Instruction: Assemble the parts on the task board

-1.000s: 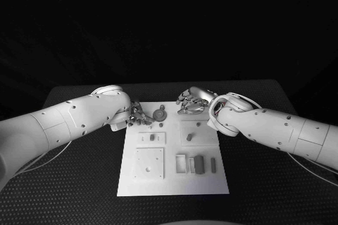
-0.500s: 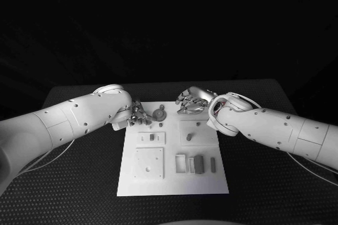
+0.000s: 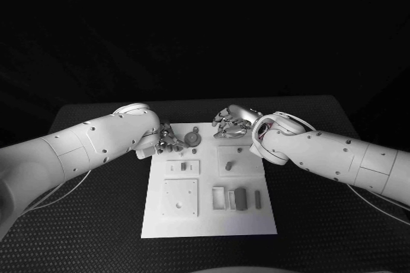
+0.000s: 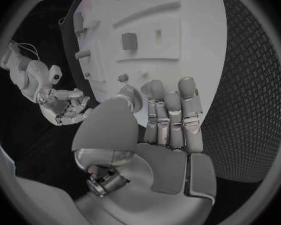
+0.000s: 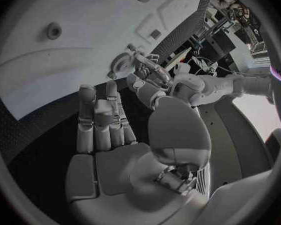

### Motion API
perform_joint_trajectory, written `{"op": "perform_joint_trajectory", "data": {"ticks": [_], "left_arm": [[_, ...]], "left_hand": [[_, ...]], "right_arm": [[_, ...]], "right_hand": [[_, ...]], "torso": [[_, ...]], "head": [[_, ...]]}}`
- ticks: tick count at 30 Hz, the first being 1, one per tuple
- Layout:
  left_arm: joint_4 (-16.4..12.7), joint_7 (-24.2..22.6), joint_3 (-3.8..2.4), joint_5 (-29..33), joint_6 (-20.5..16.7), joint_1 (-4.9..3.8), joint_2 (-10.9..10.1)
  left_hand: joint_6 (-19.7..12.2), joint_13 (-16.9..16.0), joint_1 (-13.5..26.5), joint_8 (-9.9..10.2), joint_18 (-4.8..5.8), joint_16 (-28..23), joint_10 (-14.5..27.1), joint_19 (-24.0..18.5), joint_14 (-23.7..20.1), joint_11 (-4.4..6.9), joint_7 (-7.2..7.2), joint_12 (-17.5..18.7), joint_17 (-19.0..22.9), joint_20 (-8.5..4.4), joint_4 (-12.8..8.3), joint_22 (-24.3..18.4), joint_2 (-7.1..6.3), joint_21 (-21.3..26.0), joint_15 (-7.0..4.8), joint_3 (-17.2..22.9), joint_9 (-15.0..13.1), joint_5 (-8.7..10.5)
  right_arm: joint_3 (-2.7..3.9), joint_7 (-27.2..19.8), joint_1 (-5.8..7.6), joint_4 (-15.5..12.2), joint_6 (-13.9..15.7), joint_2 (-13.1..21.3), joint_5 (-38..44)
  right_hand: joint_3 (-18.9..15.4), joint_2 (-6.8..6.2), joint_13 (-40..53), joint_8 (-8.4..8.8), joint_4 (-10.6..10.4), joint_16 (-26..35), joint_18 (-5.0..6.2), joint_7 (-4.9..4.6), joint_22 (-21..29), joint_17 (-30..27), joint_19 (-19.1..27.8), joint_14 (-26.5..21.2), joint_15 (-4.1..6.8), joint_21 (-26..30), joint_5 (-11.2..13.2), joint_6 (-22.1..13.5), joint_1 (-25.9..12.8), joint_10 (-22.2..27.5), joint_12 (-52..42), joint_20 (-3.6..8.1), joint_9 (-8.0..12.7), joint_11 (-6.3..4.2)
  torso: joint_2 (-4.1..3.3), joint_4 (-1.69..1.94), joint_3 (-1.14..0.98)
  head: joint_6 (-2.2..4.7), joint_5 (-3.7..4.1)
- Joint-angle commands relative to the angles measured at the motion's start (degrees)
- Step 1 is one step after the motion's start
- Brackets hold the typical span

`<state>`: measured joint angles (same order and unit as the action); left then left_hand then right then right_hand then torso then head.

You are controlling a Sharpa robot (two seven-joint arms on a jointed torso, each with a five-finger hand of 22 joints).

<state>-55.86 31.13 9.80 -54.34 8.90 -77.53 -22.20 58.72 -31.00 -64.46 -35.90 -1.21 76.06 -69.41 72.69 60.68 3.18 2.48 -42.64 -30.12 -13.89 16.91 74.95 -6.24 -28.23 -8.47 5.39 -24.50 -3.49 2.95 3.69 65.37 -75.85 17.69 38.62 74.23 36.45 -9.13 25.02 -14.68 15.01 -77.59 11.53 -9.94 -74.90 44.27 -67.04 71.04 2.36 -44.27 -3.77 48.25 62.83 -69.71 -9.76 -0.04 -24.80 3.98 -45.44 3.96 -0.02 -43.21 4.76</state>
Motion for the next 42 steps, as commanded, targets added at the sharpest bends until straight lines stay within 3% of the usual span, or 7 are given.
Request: {"op": "perform_joint_trajectory", "data": {"ticks": [1,42], "left_arm": [[0.2,-0.7,-0.04,0.5,1.0,0.01,0.1],[2.7,0.0,0.0,0.1,3.1,1.12,1.3]], "left_hand": [[0.1,0.1,0.0,-0.3,-1.89,0.2,-0.2,0.2,0.2,-0.04,0.17,-0.2,0.0,-0.25,-0.1,1.2,0.43,-0.3,-0.35,0.1,0.1,0.33],[0.2,0.1,1.1,-0.6,-1.79,0.4,-0.2,0.1,0.2,0.01,0.12,-0.4,0.0,-0.35,0.0,1.2,1.44,-0.6,-0.4,-0.6,0.2,0.34]], "right_arm": [[0.0,-0.4,-0.03,-0.1,-0.6,0.0,0.1],[0.0,-0.5,-0.03,0.0,-0.5,-0.1,0.1]], "right_hand": [[0.1,0.04,0.1,-0.22,-0.4,0.4,3.47,-0.42,-1.1,-0.1,-0.1,-0.4,-0.08,0.4,-0.1,0.0,-0.6,-0.2,-0.2,0.34,0.1,0.13],[0.1,0.04,0.1,-0.26,-0.4,0.4,3.47,-0.42,-1.1,-0.1,-0.1,-0.4,-0.08,0.4,-0.1,0.0,-0.6,-0.1,-0.2,0.35,0.1,0.13]], "torso": [[0.09,0.02,-0.03],[0.13,0.09,0.0]], "head": [[-0.12,0.04],[-0.19,0.23]]}}
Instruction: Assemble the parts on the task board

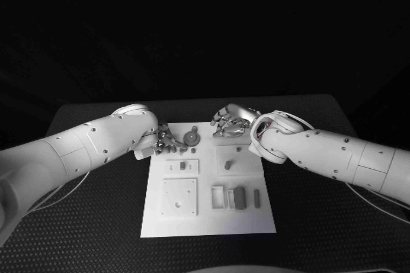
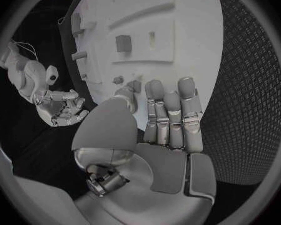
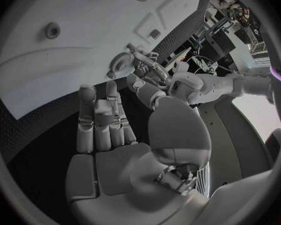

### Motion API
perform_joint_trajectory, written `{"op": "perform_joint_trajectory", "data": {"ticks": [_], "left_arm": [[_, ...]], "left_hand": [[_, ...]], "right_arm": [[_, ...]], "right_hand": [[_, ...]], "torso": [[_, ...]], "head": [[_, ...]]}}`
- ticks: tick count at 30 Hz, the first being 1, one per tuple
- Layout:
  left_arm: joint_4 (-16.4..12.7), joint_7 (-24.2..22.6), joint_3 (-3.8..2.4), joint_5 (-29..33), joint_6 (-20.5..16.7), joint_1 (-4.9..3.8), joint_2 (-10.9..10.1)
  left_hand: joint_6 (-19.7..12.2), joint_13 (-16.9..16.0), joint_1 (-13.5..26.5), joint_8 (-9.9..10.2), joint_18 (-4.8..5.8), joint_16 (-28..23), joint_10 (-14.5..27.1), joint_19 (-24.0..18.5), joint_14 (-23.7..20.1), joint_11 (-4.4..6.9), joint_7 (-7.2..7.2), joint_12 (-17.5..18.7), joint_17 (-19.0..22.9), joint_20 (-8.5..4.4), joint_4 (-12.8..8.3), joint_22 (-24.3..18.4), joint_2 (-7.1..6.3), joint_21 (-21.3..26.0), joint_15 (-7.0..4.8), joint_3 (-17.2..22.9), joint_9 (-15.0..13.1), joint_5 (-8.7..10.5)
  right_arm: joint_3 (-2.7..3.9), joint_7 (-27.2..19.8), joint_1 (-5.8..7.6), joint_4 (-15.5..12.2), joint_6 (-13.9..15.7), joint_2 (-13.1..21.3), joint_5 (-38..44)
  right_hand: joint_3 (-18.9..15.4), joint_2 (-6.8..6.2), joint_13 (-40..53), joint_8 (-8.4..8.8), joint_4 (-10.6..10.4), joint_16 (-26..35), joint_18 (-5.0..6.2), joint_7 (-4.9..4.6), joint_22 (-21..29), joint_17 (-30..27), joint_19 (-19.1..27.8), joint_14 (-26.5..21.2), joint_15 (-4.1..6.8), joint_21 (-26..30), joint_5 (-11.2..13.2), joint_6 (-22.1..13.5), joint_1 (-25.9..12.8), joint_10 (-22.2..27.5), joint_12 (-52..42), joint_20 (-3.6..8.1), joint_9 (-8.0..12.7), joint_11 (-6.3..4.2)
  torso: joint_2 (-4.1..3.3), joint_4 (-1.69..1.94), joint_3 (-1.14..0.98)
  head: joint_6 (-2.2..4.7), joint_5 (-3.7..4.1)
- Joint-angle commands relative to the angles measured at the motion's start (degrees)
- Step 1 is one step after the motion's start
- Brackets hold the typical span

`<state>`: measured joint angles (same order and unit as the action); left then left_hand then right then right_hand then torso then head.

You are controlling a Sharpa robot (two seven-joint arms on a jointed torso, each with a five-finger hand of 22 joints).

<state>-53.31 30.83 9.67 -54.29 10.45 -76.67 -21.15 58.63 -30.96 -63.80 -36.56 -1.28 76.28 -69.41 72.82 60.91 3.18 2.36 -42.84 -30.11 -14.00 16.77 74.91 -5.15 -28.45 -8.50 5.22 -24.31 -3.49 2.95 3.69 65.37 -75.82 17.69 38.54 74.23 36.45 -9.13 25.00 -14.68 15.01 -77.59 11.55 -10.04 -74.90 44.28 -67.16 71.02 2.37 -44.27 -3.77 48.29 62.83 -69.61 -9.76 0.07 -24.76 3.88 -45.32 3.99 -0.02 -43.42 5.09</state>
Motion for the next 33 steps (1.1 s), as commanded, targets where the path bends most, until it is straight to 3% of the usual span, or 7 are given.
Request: {"op": "perform_joint_trajectory", "data": {"ticks": [1,16,22,26,33], "left_arm": [[0.2,0.3,0.13,0.1,1.6,0.28,0.3],[0.6,0.1,0.13,-0.2,1.3,0.58,0.7],[0.4,-0.1,0.12,-1.1,1.2,0.58,0.2],[0.3,-0.3,0.12,-1.7,0.9,0.57,-0.4],[0.1,-0.5,0.1,-2.9,-0.1,0.55,-1.2]], "left_hand": [[0.3,0.1,0.6,0.0,-1.72,0.2,-0.2,0.0,0.0,0.02,0.22,-0.2,0.0,-0.26,0.1,1.2,0.43,-0.4,-0.38,-0.4,0.0,0.34],[0.3,0.1,0.5,-0.1,-1.8,0.4,-0.3,0.0,0.0,0.11,0.14,-0.4,-0.1,-0.4,0.0,1.3,1.03,-0.5,-0.49,-0.3,0.0,0.31],[0.2,0.1,-4.9,-0.5,-1.69,0.6,-0.2,-0.3,-0.1,0.11,0.16,-0.7,-0.1,-0.44,-0.4,1.3,1.87,-1.2,-0.53,-1.0,0.1,-0.82],[0.2,0.1,-9.2,-0.7,-1.6,0.7,-0.2,-0.3,-0.1,0.09,0.18,-0.8,0.0,-0.42,-0.3,1.2,1.4,-1.6,-0.48,-0.9,0.2,-0.96],[0.3,0.2,-11.7,-0.9,-1.53,0.8,-0.4,-0.1,0.1,0.11,0.16,-0.9,0.0,-0.4,-0.3,1.2,0.1,-1.8,-0.5,-0.5,0.3,-0.96]], "right_arm": [[0.0,-0.5,-0.03,-0.1,-0.5,0.0,0.1],[0.0,-0.5,-0.03,0.0,-0.5,0.0,0.1],[0.0,-0.5,-0.03,0.0,-0.5,-0.1,0.1],[0.0,-0.5,-0.03,0.0,-0.5,0.0,0.1],[0.0,-0.5,-0.03,-0.1,-0.5,0.1,0.1]], "right_hand": [[0.1,0.04,0.1,-0.26,-0.4,0.4,3.45,-0.31,-1.1,-0.1,0.0,-0.4,-0.1,0.4,-0.1,-0.1,-0.6,-0.2,-0.2,0.24,0.1,0.23],[0.1,0.04,0.1,-0.28,-0.4,0.4,3.45,-0.31,-1.1,-0.1,0.0,-0.4,-0.09,0.4,-0.1,-0.1,-0.6,-0.2,-0.2,0.25,0.1,0.23],[0.1,0.05,0.1,-0.28,-0.4,0.4,3.45,-0.31,-1.1,-0.1,0.0,-0.4,-0.09,0.4,-0.1,-0.1,-0.6,-0.2,-0.2,0.25,0.1,0.23],[0.1,0.06,0.1,-0.29,-0.4,0.4,3.45,-0.31,-1.1,-0.1,0.0,-0.4,-0.09,0.4,-0.1,-0.1,-0.6,-0.2,-0.2,0.24,0.1,0.23],[0.1,0.09,0.1,-0.29,-0.4,0.4,3.45,-0.31,-1.1,-0.1,0.0,-0.4,-0.09,0.4,-0.1,-0.1,-0.7,-0.2,-0.2,0.24,0.1,0.23]], "torso": [[0.03,0.05,-0.01],[0.0,0.0,-0.06],[0.03,0.03,-0.04],[0.05,0.03,-0.03],[0.06,0.12,0.04]], "head": [[0.04,-0.11],[0.05,-0.03],[0.01,-0.04],[-0.02,0.02],[-0.03,0.06]]}}
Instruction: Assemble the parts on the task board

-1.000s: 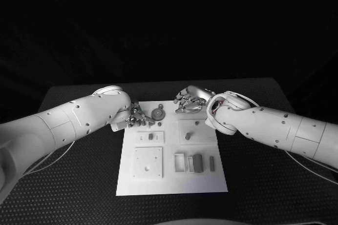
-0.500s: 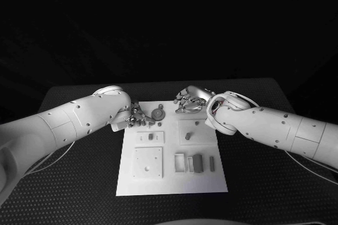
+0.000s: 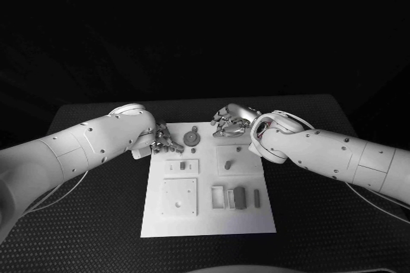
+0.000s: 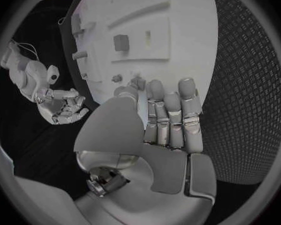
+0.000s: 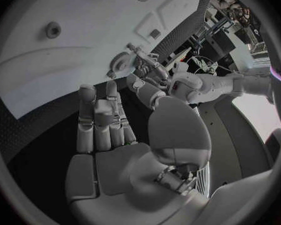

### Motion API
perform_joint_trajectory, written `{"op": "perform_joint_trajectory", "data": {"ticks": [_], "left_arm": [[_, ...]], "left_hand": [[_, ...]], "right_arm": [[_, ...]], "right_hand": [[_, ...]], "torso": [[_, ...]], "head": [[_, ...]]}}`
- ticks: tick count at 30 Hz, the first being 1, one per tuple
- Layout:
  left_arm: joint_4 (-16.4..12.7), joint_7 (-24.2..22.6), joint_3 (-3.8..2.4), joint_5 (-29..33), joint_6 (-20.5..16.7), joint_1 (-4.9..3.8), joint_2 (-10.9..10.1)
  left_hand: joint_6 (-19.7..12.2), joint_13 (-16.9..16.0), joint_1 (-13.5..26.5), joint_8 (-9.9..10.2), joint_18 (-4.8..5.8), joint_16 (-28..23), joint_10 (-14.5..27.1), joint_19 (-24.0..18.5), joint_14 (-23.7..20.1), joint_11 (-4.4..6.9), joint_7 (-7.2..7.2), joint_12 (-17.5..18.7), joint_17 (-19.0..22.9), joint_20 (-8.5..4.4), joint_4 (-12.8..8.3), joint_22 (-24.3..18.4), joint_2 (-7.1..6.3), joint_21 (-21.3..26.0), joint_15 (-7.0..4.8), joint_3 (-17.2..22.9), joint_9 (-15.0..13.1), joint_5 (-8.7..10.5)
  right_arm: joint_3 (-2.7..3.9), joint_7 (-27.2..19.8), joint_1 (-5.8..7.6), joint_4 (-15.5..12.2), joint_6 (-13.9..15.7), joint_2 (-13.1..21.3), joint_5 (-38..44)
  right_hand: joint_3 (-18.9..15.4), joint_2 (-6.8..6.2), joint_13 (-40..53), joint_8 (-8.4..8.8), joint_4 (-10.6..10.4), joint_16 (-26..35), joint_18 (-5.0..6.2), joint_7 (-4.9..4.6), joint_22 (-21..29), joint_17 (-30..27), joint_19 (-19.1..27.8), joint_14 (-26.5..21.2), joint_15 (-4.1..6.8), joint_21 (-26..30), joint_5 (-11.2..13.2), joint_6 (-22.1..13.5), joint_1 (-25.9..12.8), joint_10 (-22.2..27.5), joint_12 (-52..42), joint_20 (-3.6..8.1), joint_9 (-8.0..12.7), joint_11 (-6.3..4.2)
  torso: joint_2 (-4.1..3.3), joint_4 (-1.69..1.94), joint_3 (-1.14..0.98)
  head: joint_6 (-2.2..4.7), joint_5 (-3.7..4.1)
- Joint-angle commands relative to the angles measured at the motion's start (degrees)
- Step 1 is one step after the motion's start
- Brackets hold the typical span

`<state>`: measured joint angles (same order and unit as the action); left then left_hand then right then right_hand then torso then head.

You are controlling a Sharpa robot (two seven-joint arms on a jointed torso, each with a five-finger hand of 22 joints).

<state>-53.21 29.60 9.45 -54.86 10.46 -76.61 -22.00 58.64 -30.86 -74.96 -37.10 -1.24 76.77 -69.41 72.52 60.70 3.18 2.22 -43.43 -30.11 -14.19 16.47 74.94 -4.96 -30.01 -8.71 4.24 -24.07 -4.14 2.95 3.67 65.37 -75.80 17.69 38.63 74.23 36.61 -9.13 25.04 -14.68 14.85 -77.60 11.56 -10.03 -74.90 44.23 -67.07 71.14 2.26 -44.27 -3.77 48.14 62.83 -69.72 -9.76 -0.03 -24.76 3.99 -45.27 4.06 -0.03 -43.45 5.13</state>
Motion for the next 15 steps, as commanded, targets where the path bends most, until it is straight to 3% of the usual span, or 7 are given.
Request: {"op": "perform_joint_trajectory", "data": {"ticks": [1,15], "left_arm": [[-0.1,0.8,0.32,-2.6,-0.2,0.48,-0.4],[-0.2,1.4,0.3,-4.8,-0.4,0.26,-2.9]], "left_hand": [[0.3,0.1,-0.9,-0.3,-1.56,0.4,-0.5,0.3,0.4,0.13,0.29,-0.4,0.0,-0.23,0.0,1.2,-0.15,-0.3,-0.29,0.5,0.1,-0.32],[0.5,0.1,-1.9,-0.5,-1.54,0.5,-0.6,0.4,0.5,0.18,0.23,-0.5,0.0,-0.25,0.0,1.2,-0.17,-0.4,-0.35,0.7,0.1,-0.3]], "right_arm": [[0.0,-0.5,-0.03,-0.1,-0.5,0.0,0.1],[0.0,-0.5,-0.03,-0.1,-0.4,0.2,0.1]], "right_hand": [[-0.1,0.09,0.1,-0.3,-0.3,0.4,3.44,-0.33,-1.1,-0.1,-0.1,-0.5,0.02,0.4,-0.1,0.1,-0.7,-0.1,-0.2,0.34,0.1,0.12],[-0.1,0.11,0.1,-0.31,-0.3,0.4,3.44,-0.33,-1.1,-0.1,-0.1,-0.5,0.02,0.4,-0.1,0.1,-0.7,-0.1,-0.2,0.34,0.1,0.12]], "torso": [[0.0,0.05,0.06],[0.02,0.04,0.06]], "head": [[0.03,-0.02],[0.12,-0.2]]}}
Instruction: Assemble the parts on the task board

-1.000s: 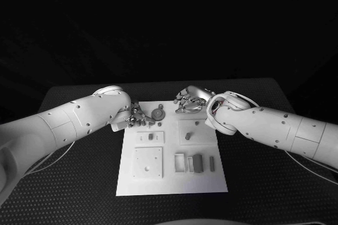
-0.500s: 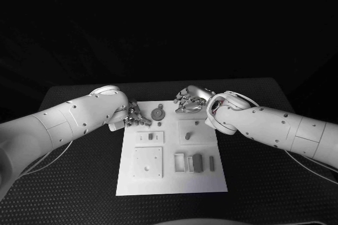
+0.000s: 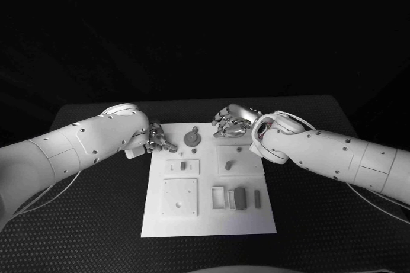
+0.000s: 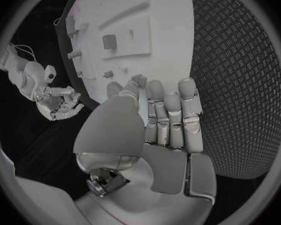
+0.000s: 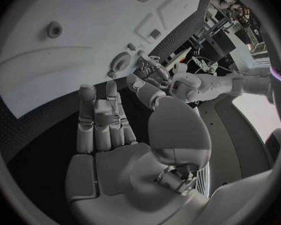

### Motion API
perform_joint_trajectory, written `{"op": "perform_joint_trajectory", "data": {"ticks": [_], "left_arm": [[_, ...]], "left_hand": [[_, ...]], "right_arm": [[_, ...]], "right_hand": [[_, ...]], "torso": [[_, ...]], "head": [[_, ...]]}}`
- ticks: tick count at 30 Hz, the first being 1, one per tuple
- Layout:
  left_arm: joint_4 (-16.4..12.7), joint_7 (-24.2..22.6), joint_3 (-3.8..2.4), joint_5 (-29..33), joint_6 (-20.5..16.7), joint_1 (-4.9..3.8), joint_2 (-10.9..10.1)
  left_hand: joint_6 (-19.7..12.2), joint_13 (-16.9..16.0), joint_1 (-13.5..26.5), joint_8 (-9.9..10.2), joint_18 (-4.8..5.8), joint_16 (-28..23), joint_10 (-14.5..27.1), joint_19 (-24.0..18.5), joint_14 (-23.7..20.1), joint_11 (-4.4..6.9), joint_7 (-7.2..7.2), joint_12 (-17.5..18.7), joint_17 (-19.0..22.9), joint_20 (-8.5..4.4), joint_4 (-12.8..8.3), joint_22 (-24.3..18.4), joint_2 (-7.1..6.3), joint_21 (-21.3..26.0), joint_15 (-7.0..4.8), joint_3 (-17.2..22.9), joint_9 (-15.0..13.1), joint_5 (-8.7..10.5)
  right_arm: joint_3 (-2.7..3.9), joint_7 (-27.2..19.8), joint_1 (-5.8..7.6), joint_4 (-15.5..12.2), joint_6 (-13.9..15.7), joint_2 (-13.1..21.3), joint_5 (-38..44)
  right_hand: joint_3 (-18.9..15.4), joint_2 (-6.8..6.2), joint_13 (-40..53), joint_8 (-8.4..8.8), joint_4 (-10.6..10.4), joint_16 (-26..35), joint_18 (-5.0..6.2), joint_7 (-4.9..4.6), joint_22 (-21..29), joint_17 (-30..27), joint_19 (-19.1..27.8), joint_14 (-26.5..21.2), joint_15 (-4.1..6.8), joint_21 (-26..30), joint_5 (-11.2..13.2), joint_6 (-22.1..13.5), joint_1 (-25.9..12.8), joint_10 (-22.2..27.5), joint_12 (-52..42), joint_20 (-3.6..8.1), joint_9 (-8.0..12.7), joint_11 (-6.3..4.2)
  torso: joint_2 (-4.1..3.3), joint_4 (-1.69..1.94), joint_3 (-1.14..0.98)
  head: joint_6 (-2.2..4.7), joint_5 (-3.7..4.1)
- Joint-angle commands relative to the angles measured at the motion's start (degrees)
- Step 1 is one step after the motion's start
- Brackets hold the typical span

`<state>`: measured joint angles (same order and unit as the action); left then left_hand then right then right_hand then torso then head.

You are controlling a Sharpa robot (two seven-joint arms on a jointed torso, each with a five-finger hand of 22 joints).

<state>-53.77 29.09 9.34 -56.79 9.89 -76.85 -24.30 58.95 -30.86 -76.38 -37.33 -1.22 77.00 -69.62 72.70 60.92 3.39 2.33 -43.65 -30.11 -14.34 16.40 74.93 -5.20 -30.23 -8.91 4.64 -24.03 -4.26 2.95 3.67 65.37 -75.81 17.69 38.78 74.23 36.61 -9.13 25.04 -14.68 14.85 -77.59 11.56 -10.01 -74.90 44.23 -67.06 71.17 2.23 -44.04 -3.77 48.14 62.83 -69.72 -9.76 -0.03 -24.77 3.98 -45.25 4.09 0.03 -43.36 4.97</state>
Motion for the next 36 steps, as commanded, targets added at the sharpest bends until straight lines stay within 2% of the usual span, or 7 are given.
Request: {"op": "perform_joint_trajectory", "data": {"ticks": [1,12,18,23,29,33,36], "left_arm": [[0.4,1.9,0.41,-3.0,0.1,0.49,-0.8],[-0.7,1.5,0.36,-1.2,-1.3,-0.03,-2.7],[-1.0,1.3,-0.47,1.1,-1.8,-0.08,-2.6],[-1.1,1.3,-0.72,1.6,-2.2,-0.11,-2.8],[-1.7,1.5,-0.83,1.6,-2.1,-0.36,-3.4],[-2.5,1.9,-1.21,1.6,-0.2,-0.6,-3.9],[-3.0,1.9,-1.4,1.1,0.4,-0.78,-3.9]], "left_hand": [[0.2,0.1,-0.5,-0.3,-1.57,0.3,-0.5,0.3,0.3,-0.02,0.11,-0.3,0.0,-0.1,0.1,1.2,0.07,-0.2,-0.15,0.3,0.1,-0.18],[0.3,0.1,0.1,-0.3,-1.47,0.3,-0.5,0.3,0.4,-0.02,0.1,-0.3,0.0,-0.08,0.3,1.1,-0.02,-0.3,-0.15,0.1,0.1,0.02],[0.3,0.2,2.0,-0.2,-1.44,0.2,-0.6,0.4,0.5,-0.01,0.1,-0.2,0.1,-0.13,0.4,1.1,-0.51,-0.3,-0.17,0.3,0.3,0.02],[0.3,0.3,3.9,-0.2,-1.46,0.1,-0.5,0.3,0.5,-0.01,0.09,-0.2,0.2,-0.17,0.4,1.0,-0.99,-0.2,-0.18,0.8,0.4,0.3],[0.4,0.5,7.4,-0.2,-1.5,0.1,-0.5,0.4,0.5,0.03,0.06,-0.2,0.3,-0.24,0.5,1.0,-2.42,0.0,-0.22,2.8,0.7,0.63],[0.4,0.6,13.8,-0.2,-1.61,0.1,-0.5,0.4,0.4,0.07,0.01,-0.2,0.3,-0.33,0.4,1.0,-3.58,0.2,-0.27,4.7,0.8,1.11],[0.3,0.6,15.3,-0.3,-1.64,0.2,-0.4,0.4,0.3,0.02,0.07,-0.2,0.2,-0.3,0.5,1.1,-4.0,0.2,-0.23,4.9,0.8,1.49]], "right_arm": [[0.0,-0.5,-0.03,-0.1,-0.5,0.1,0.1],[0.0,-0.5,-0.03,-0.1,-0.5,0.1,0.1],[0.0,-0.5,-0.04,-0.1,-0.5,0.1,0.1],[0.0,-0.5,-0.04,-0.1,-0.5,0.1,0.1],[0.0,-0.5,-0.04,-0.2,-0.5,0.2,0.1],[0.0,-0.5,-0.04,-0.2,-0.5,0.2,0.1],[0.0,-0.5,-0.04,-0.2,-0.5,0.2,0.1]], "right_hand": [[-0.1,0.11,0.1,-0.31,-0.3,0.4,3.44,-0.35,-1.1,-0.1,-0.1,-0.5,0.05,0.2,-0.1,0.1,-0.7,-0.1,-0.2,0.34,0.1,0.12],[-0.1,0.15,0.1,-0.32,-0.4,0.4,3.44,-0.35,-1.1,-0.1,-0.1,-0.5,0.05,0.2,-0.1,0.1,-0.8,-0.1,-0.3,0.34,0.1,0.12],[-0.1,0.14,0.1,-0.32,-0.4,0.4,3.44,-0.35,-1.1,-0.1,-0.1,-0.5,0.05,0.2,-0.1,0.1,-0.8,-0.1,-0.3,0.34,0.1,0.12],[-0.1,0.14,0.1,-0.32,-0.4,0.4,3.44,-0.36,-1.1,-0.1,-0.1,-0.5,0.05,0.2,-0.1,0.0,-0.8,-0.1,-0.3,0.34,0.1,0.12],[-0.1,0.14,0.1,-0.32,-0.4,0.4,3.44,-0.35,-1.1,-0.1,-0.1,-0.5,0.05,0.2,-0.1,0.0,-0.8,-0.1,-0.3,0.34,0.1,0.12],[-0.1,0.14,0.1,-0.32,-0.4,0.4,3.44,-0.36,-1.1,-0.1,-0.1,-0.5,0.05,0.2,-0.1,0.0,-0.8,-0.1,-0.3,0.34,0.1,0.13],[-0.1,0.14,0.1,-0.32,-0.4,0.4,3.44,-0.36,-1.1,-0.1,-0.1,-0.5,0.04,0.2,-0.1,0.0,-0.8,-0.1,-0.3,0.34,0.1,0.13]], "torso": [[-0.01,0.0,0.01],[0.0,0.03,0.06],[-0.03,0.0,0.07],[-0.01,0.04,-0.02],[-0.02,-0.01,-0.08],[-0.05,-0.08,-0.09],[-0.07,-0.08,-0.06]], "head": [[0.0,-0.03],[0.05,-0.19],[0.14,-0.32],[0.13,-0.47],[0.2,-0.59],[0.37,-0.68],[0.36,-0.63]]}}
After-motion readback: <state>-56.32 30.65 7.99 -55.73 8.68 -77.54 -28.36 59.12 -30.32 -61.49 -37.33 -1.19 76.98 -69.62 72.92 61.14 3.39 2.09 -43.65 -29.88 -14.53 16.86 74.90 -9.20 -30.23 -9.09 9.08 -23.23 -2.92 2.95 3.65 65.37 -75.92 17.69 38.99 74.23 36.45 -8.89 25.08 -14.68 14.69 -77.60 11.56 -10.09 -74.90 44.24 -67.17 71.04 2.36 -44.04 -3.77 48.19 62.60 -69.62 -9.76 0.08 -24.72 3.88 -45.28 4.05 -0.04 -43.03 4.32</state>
